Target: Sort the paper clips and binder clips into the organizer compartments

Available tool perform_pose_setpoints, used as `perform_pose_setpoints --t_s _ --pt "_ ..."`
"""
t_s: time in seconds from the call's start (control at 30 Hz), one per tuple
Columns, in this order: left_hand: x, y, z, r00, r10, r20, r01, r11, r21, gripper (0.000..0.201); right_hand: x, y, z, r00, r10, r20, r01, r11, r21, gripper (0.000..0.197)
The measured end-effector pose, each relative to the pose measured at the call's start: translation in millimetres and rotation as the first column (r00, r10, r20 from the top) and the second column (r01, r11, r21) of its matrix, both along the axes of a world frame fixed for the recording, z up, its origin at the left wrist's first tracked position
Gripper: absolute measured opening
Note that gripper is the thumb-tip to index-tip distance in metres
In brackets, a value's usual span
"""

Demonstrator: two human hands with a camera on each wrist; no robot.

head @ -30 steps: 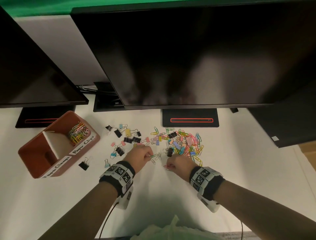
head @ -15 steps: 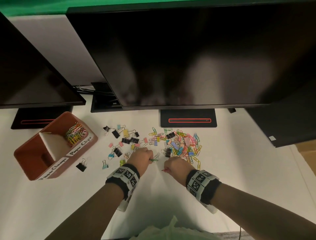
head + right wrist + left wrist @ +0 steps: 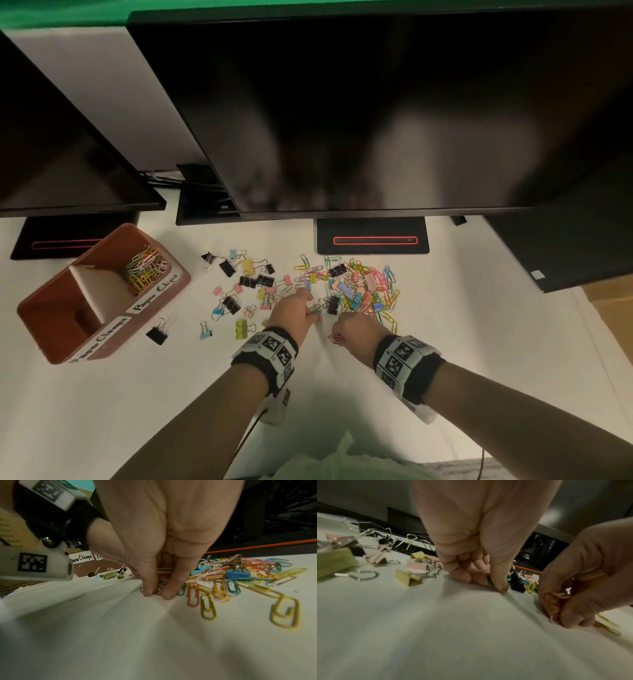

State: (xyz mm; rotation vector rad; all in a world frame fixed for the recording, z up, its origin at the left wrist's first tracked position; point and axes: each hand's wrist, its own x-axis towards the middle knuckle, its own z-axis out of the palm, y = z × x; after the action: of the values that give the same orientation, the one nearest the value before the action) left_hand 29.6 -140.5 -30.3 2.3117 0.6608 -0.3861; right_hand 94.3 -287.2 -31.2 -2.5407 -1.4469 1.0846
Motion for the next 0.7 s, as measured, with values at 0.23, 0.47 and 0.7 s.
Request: perform_pose_setpoints --t_s 0.23,0.47,0.7 --pt "-1.0 1.6 -4.4 0.996 -0.092 -0.015 0.093 0.985 0.148 0.023 2.3 -3.3 -1.1 0.998 -0.039 -0.042 0.041 0.999 0.033 0.022" --pt "-3.4 8.4 -2.3 0.963 -0.241 -0.120 0.260 0.948 0.184 0.020 -0.2 -7.7 -3.2 0.995 -0.093 -0.043 0.096 0.993 0.064 0.024" --pt "-10.8 1.4 -0.5 0.936 -0.296 -0.189 0.334 0.915 0.226 0.026 -2.7 -9.9 3.8 0.983 -0.175 -0.057 0.178 0.982 0.068 0.026"
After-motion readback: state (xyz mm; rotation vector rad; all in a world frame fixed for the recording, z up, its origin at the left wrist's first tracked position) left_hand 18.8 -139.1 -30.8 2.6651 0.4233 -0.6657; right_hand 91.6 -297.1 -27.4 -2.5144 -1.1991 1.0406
